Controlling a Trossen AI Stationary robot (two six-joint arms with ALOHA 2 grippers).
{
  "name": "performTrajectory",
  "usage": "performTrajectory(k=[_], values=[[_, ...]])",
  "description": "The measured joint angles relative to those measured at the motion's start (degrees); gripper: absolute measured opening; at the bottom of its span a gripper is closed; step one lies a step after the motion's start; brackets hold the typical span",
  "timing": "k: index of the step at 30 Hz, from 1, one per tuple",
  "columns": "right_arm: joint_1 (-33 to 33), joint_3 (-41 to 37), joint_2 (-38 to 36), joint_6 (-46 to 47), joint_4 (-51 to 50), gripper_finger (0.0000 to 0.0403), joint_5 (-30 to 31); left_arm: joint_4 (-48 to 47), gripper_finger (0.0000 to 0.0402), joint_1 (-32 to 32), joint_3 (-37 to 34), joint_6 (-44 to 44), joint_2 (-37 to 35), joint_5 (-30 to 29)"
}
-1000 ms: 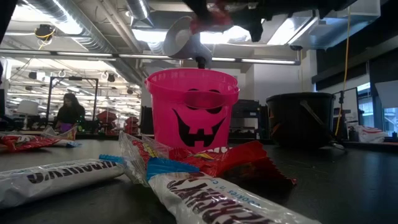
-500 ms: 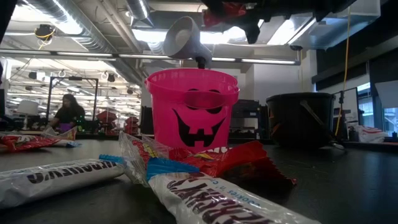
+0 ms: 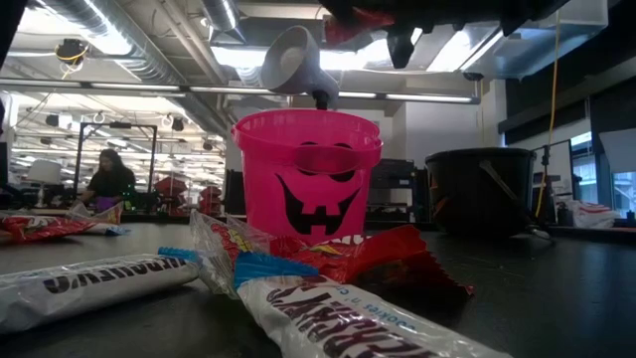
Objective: Sort candy
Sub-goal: Put the red candy into the orange bucket
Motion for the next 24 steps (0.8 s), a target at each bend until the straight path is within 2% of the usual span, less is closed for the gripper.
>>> performTrajectory(k=[7,12,16,20,22,24], values=[[-0.01,-0.17,-3.8,0.0,-4.89,0.0051,-0.15,-2.11,0.0142,-2.99,0.17,0.0,-2.98,-4.15],[0.02,-0.15,-9.84,-0.83,-11.73,0.0032,-1.5,-2.53,0.0163,-7.77,0.17,-1.21,-7.15,-9.44],[0.02,-0.14,-15.38,0.79,-15.24,0.0021,-10.11,-2.67,0.0165,-10.63,0.17,-3.82,-10.54,-11.36],[0.07,-0.13,-20.82,6.22,-18.25,0.004,-19.95,-2.96,0.0165,-12.71,0.17,-4.91,-11.26,-11.0],[1.01,-0.13,-23.42,8.83,-19.03,0.005,-22.53,-2.99,0.0165,-13.33,0.17,-4.97,-11.36,-10.65],[3.09,-0.13,-25.71,10.15,-19.11,0.0054,-22.63,-3.02,0.0165,-13.85,0.16,-5.04,-11.45,-10.67]])
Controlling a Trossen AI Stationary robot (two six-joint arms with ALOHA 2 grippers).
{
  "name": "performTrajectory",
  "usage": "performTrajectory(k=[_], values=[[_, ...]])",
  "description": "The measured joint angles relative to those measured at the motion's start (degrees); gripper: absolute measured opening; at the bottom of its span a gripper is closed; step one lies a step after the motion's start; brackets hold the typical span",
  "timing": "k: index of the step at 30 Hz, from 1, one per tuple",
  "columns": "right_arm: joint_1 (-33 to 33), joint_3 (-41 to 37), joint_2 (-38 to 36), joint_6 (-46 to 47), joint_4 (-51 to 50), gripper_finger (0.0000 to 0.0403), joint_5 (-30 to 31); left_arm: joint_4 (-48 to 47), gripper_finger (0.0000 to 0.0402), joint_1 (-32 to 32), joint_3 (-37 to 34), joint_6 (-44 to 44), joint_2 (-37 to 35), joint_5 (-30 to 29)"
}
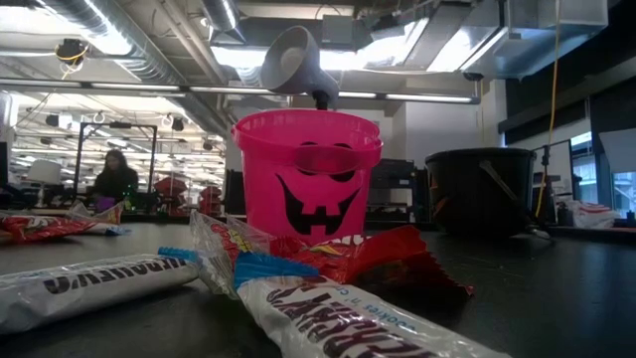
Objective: Sort candy
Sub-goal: Put the red candy into the orange bucket
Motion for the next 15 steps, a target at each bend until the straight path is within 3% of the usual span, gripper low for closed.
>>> performTrajectory(k=[6,15], values=[[10.6,0.0,-3.76,-0.72,-0.62,0.0057,6.44,0.1,0.0165,0.36,-3.4,-2.69,0.02,0.17],[27.13,0.83,-6.11,1.79,-16.83,0.0059,27.71,0.11,0.0165,2.64,-7.53,-5.79,0.04,0.35]])
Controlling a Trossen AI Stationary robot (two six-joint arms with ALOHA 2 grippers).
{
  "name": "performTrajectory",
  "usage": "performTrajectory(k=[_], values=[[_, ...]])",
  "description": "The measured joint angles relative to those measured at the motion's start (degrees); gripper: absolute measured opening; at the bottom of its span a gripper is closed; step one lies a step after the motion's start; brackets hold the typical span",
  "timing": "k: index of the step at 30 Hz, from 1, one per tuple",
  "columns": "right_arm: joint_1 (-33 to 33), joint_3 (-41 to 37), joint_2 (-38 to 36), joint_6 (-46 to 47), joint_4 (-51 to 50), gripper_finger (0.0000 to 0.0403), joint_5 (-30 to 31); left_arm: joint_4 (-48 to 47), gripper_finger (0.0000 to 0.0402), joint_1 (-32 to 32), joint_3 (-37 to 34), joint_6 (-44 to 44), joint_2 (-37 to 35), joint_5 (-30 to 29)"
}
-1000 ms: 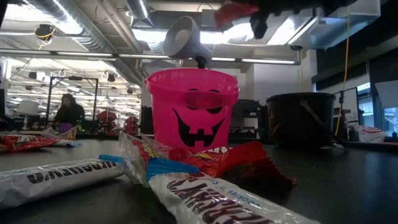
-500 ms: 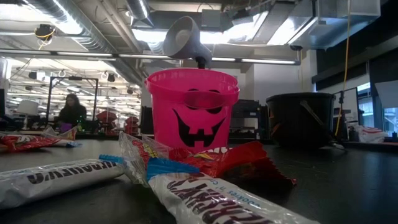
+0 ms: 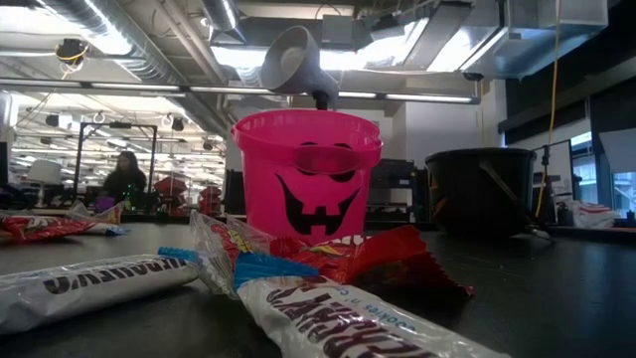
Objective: Sort candy
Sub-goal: Put the red candy into the orange bucket
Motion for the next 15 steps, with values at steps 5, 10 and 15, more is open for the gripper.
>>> performTrajectory(k=[5,10,15], values=[[8.45,3.71,1.43,12.25,-14.63,0.0059,8.38,0.01,0.0165,1.22,-0.78,-0.46,0.0,0.14],[15.27,4.48,3.75,23.49,-20.89,0.0059,11.28,0.04,0.0165,2.21,-0.78,-1.53,0.04,0.22],[20.11,4.5,7.59,32.6,-26.49,0.0059,10.85,0.04,0.0165,2.36,-0.78,-1.74,0.04,0.22]])
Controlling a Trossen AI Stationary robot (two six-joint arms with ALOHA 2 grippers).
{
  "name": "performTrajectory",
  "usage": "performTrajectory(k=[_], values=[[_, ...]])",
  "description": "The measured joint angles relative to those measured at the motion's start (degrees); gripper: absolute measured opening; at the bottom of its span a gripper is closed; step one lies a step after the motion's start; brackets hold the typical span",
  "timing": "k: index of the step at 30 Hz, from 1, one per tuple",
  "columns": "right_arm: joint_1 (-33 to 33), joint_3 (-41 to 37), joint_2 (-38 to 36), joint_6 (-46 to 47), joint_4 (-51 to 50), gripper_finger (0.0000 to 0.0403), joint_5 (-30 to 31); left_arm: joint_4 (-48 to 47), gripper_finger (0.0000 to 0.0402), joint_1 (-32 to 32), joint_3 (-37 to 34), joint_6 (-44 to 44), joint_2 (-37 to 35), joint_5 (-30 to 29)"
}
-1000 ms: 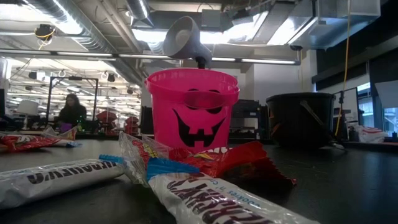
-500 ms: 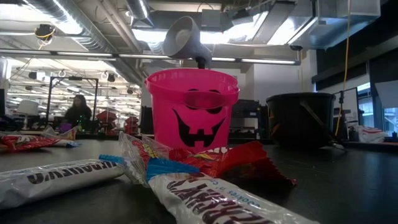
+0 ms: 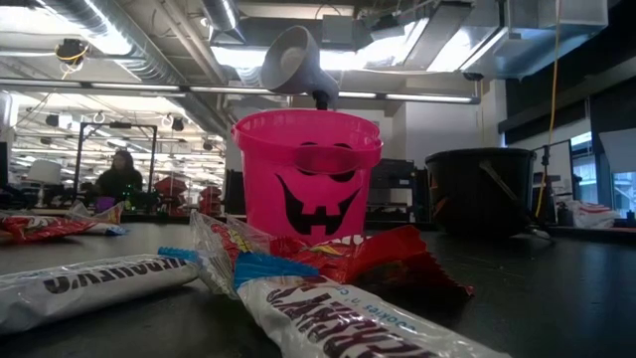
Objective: Sort candy
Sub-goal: Put the red candy into the orange bucket
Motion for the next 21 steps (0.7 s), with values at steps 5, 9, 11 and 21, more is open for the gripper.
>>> performTrajectory(k=[5,9,11,21], values=[[2.49,0.0,4.39,2.19,-2.08,0.0059,-2.9,0.02,0.0165,-0.02,0.0,-0.04,0.0,0.0],[2.6,0.0,6.84,2.21,-2.72,0.0059,-4.96,0.0,0.0165,-0.02,0.0,-0.13,0.0,0.1],[2.59,0.0,7.64,2.19,-2.72,0.0059,-6.32,0.02,0.0165,-0.02,0.0,-0.15,0.0,0.88],[2.59,0.0,8.32,2.18,-2.62,0.0059,-8.11,0.0,0.0165,-0.04,0.0,-1.53,0.0,1.26]])
